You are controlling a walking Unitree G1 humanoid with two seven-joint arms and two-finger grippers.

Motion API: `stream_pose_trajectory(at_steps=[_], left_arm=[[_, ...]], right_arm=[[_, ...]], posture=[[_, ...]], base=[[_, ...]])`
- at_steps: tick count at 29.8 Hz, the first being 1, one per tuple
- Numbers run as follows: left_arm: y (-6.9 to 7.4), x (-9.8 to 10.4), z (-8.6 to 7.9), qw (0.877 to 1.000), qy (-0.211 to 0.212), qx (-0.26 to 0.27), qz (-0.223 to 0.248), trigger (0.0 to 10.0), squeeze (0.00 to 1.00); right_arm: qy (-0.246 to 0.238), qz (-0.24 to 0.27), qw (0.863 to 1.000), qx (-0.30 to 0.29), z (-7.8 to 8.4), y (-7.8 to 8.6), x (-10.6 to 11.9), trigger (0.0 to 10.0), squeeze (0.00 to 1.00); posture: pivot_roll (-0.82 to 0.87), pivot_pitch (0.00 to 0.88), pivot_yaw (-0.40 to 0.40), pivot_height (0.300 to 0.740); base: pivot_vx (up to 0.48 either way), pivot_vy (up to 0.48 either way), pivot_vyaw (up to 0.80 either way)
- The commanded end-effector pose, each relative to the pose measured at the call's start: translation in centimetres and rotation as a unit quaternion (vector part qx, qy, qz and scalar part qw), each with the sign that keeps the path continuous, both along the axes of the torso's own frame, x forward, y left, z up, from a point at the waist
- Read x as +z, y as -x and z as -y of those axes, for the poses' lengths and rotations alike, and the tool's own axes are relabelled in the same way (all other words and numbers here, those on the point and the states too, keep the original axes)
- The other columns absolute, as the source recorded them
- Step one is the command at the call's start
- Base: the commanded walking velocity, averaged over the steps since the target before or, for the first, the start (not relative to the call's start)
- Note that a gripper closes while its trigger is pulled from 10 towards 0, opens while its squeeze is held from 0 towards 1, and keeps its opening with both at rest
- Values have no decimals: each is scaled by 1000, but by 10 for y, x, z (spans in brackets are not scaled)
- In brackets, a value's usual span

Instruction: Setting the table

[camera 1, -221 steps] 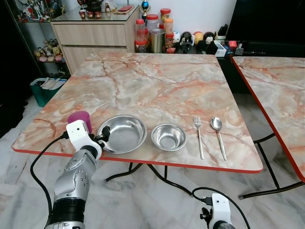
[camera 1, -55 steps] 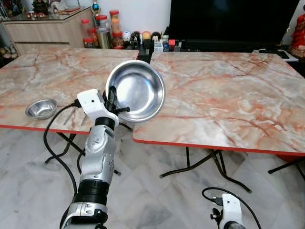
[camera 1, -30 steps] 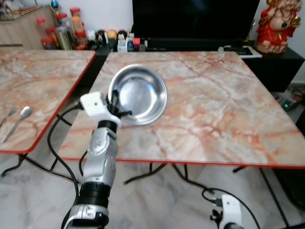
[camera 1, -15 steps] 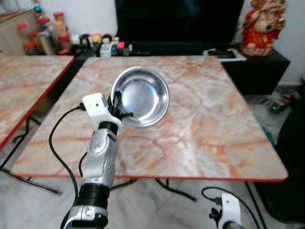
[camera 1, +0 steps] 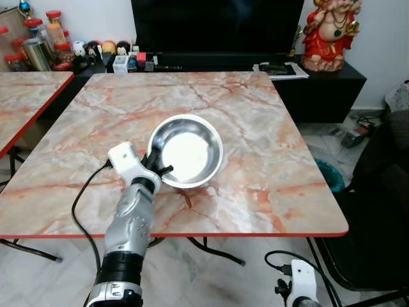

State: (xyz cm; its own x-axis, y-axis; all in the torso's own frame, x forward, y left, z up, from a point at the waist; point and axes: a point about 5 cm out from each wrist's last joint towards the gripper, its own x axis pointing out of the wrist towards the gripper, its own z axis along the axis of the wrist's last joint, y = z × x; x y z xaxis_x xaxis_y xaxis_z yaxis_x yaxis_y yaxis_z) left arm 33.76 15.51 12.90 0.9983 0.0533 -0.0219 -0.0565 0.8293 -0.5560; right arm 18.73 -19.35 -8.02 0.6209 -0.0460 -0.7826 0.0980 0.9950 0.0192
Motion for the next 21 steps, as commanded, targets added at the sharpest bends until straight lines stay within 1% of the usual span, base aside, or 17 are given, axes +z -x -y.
stream_pose_trajectory(at_steps=[1,2,5,8,10,13,15,18,21], left_arm=[[-3,3,-3,1000,17,12,-10,10000,0],[-3,3,-3,1000,20,16,-13,10000,0],[-5,1,-3,998,51,17,-30,10000,0],[-9,-4,0,996,69,15,-60,10000,0],[-10,-9,2,994,67,14,-87,10000,0],[-10,-9,2,993,67,14,-91,10000,0],[-11,-12,5,991,67,2,-116,10000,0],[-12,-12,5,991,63,4,-120,10000,0],[-12,-14,3,989,54,12,-138,10000,0]], right_arm=[[1,-1,1000,2,0,0,0,10000,0],[1,-1,1000,2,0,0,0,10000,0],[1,-2,1000,2,0,1,0,10000,0],[1,-3,1000,2,0,1,-1,10000,0],[0,-3,1000,1,-1,2,-1,10000,0],[0,-3,1000,1,-1,2,-1,10000,0],[-1,-4,1000,-2,-1,3,-1,10000,0],[-1,-4,1000,-2,-1,3,-2,10000,0],[-1,-6,1000,-1,-1,4,-2,10000,0]], posture=[[0,0,-5,740],[0,0,-5,740],[4,0,-6,740],[2,0,-3,740],[-3,0,1,740],[-3,0,1,740],[-5,0,5,740],[-5,0,5,740],[-3,0,3,740]], base=[[0,0,0],[0,0,0],[0,0,0],[0,0,0],[0,0,0],[0,0,0],[0,0,0],[0,0,0],[0,0,0]])
